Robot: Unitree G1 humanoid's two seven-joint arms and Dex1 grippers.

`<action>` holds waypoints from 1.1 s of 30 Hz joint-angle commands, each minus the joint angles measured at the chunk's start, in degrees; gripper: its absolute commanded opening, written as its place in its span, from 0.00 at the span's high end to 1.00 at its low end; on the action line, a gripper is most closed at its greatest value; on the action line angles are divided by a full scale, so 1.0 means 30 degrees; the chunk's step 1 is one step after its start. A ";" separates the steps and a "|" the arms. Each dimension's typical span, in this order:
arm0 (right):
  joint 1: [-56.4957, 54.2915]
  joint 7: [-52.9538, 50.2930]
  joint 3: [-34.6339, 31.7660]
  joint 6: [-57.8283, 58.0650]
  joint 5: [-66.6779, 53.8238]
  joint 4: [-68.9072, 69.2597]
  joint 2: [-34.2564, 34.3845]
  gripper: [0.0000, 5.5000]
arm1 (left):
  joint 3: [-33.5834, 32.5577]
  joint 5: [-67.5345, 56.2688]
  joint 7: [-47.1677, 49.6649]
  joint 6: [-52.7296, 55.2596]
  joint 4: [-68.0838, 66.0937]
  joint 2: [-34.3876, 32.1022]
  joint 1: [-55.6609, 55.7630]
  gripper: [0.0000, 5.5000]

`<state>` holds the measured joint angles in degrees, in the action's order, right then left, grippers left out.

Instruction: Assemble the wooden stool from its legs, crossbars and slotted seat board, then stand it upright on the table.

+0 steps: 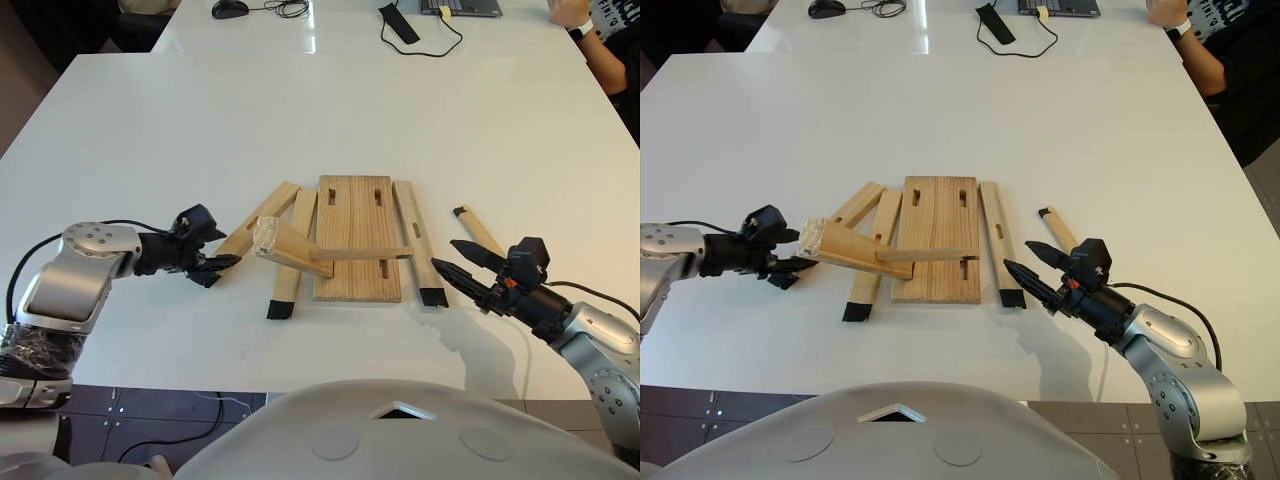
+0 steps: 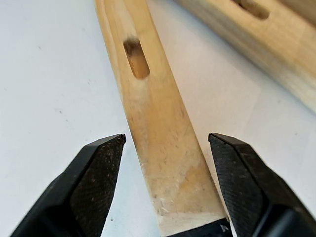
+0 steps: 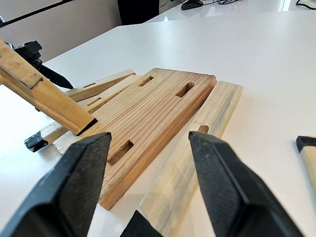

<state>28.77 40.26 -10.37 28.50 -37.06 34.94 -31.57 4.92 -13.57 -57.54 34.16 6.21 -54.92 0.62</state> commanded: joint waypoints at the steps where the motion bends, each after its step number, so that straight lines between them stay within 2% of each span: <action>1: -0.0180 -0.0109 0.0336 -0.0112 0.0254 0.0001 0.0022 0.47 | 0.0229 0.0412 0.0320 -0.0298 -0.1252 0.0576 0.0394 0.47; 8: -0.0152 -0.0133 0.0030 -0.0114 -0.0186 0.0075 0.0067 0.47 | 0.0148 0.0204 0.0173 -0.0298 -0.2711 0.1043 0.1159 0.63; 16: -0.0645 -0.0268 -0.0994 0.0205 -0.1342 0.0171 -0.0176 0.47 | -0.0125 0.0692 0.0595 -0.2048 -0.2560 0.1324 0.1841 0.63; 21: -0.1268 -0.0413 -0.1825 0.0568 -0.2620 0.0614 -0.0310 0.47 | -0.1660 -0.0055 0.1457 -0.3048 -0.1875 0.2398 0.3812 0.63; 27: -0.2788 -0.0904 -0.3191 0.1416 -0.5021 0.1122 -0.0908 0.47 | -0.3926 -0.3694 0.1445 -0.2072 0.0975 0.3795 0.6368 0.63; 33: -0.6934 -0.2401 -0.4433 0.2667 -0.9751 0.0815 -0.2037 0.47 | -0.4610 -0.8510 0.1396 0.0163 0.3414 0.5327 0.9534 0.63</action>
<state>12.97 34.47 -22.80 34.59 -61.54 37.63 -35.80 -7.79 -33.86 -53.19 32.10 14.21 -40.31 24.92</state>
